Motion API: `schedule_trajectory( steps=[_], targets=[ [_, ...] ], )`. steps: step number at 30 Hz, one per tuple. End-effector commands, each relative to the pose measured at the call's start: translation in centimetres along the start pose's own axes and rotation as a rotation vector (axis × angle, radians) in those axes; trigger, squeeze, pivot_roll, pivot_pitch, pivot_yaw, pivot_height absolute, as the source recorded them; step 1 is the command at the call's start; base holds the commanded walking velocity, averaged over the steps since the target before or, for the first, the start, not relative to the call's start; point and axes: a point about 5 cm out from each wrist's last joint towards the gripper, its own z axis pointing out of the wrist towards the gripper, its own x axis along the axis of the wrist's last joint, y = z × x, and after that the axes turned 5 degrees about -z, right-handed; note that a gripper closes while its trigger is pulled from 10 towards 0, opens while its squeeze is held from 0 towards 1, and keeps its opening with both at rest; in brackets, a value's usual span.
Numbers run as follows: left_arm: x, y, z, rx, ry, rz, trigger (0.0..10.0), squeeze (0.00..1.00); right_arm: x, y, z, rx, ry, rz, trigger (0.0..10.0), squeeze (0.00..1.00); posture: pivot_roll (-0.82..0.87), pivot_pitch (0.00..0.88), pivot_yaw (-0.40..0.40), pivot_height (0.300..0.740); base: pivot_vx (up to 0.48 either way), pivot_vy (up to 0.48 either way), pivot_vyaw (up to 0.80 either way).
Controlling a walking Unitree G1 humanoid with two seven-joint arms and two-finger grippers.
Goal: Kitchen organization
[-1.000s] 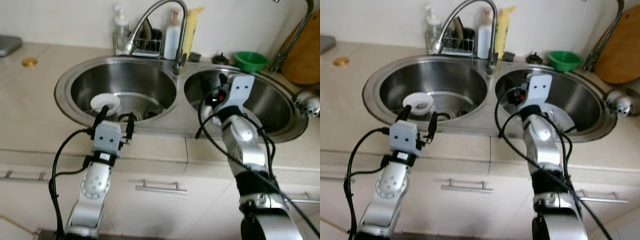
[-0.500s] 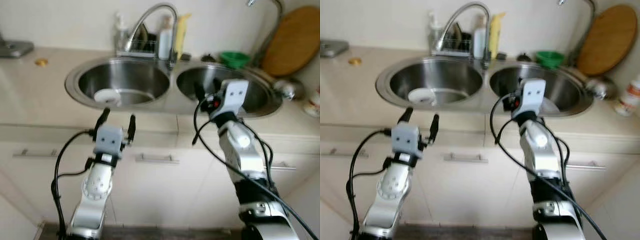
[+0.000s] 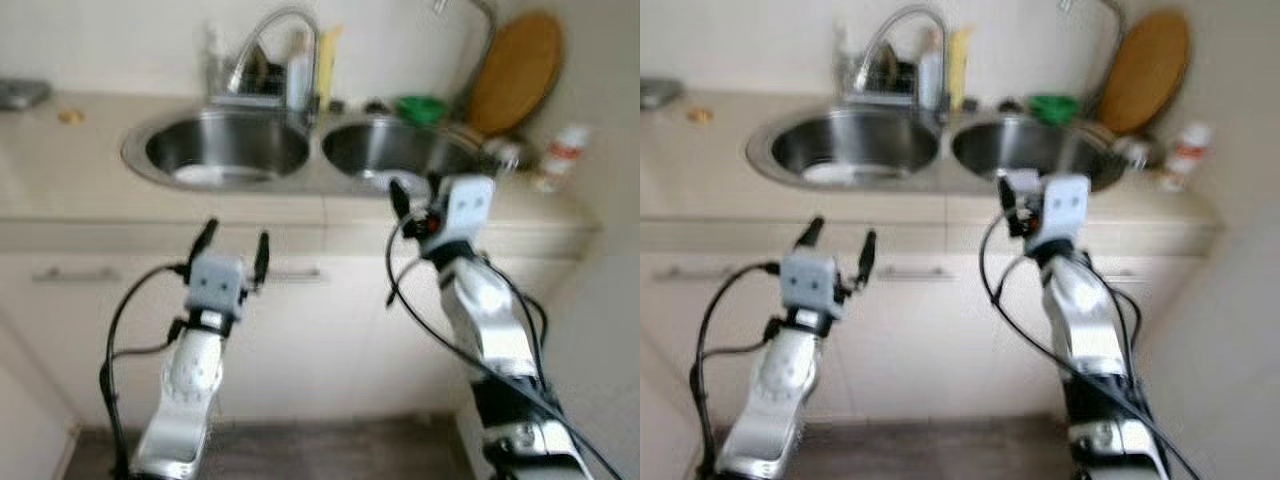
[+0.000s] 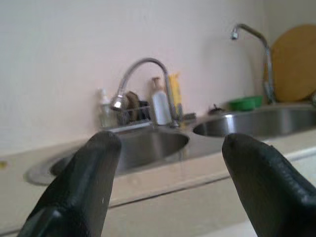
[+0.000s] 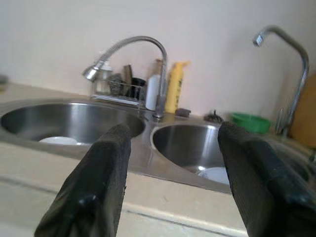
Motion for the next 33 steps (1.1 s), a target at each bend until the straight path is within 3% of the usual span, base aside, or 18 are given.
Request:
schedule_trajectory(
  steps=[1, 6, 9, 10, 13, 17, 20, 25, 33],
  targets=[
    [-1.3, 0.8, -0.8, -0.04, -0.077, -0.027, 10.0, 0.0, -0.6, 0.1, -0.9, 0.022, -0.022, -0.048, 10.0, 0.0, 0.07, 0.0, -0.068, 0.74, 0.0, 0.0, 0.0],
    [-3.1, 2.3, -3.1, -0.147, -0.203, -0.021, 10.0, 0.0, -4.2, 0.1, -4.7, 0.02, -0.191, -0.124, 10.0, 0.0, 0.07, 0.0, -0.072, 0.74, 0.0, 0.0, 0.0],
    [-4.2, 2.2, -3.8, -0.176, -0.291, -0.005, 10.0, 0.0, -7.2, 0.5, -7.5, -0.019, -0.374, -0.177, 10.0, 0.0, 0.07, 0.0, -0.067, 0.74, 0.0, 0.0, 0.0],
    [-4.2, 2.2, -3.8, -0.176, -0.291, -0.005, 10.0, 0.0, -7.2, 0.5, -7.5, -0.019, -0.374, -0.177, 10.0, 0.0, 0.07, 0.0, -0.067, 0.74, 0.0, 0.0, 0.0],
    [-5.2, 1.5, -4.6, -0.181, -0.361, 0.033, 10.0, 0.0, -9.1, 0.9, -9.8, -0.046, -0.499, -0.225, 10.0, 0.0, 0.06, 0.0, -0.059, 0.74, 0.0, 0.0, -0.31],
    [-5.3, 1.2, -5.5, -0.177, -0.384, 0.026, 10.0, 0.0, -8.8, 0.8, -10.4, -0.035, -0.489, -0.252, 10.0, 0.0, 0.06, 0.0, -0.053, 0.74, 0.0, 0.0, -0.8],
    [-5.4, 0.9, -6.5, -0.183, -0.418, 0.033, 10.0, 0.0, -8.8, 0.3, -11.3, 0.047, -0.497, -0.342, 10.0, 0.0, 0.06, 0.0, -0.051, 0.74, 0.0, 0.286, -0.8],
    [-5.5, 0.9, -6.7, -0.175, -0.431, 0.026, 10.0, 0.0, -8.7, 0.2, -11.9, 0.066, -0.496, -0.397, 10.0, 0.0, 0.06, 0.0, -0.053, 0.74, 0.0, 0.398, -0.8],
    [-5.5, 1.1, -6.5, -0.2, -0.431, 0.033, 10.0, 0.0, -9.1, 0.3, -11.9, 0.033, -0.531, -0.393, 10.0, 0.0, 0.05, 0.0, -0.048, 0.74, 0.0, 0.42, -0.8]
  ],
)
